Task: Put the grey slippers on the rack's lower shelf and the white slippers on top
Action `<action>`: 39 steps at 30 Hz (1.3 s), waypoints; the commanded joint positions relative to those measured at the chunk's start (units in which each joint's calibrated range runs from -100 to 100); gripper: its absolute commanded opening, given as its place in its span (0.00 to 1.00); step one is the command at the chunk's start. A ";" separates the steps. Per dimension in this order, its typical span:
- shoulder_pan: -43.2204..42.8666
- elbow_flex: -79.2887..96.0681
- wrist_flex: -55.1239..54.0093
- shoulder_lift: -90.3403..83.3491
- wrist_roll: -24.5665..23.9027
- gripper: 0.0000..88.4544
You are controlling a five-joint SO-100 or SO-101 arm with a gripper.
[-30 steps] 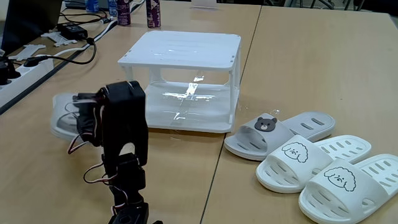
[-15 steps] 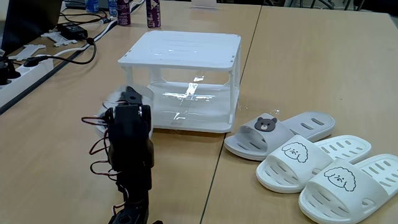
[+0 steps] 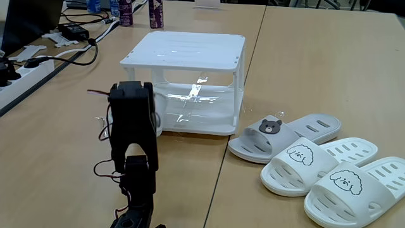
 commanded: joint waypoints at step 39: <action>4.47 -100.16 25.26 61.47 0.37 0.02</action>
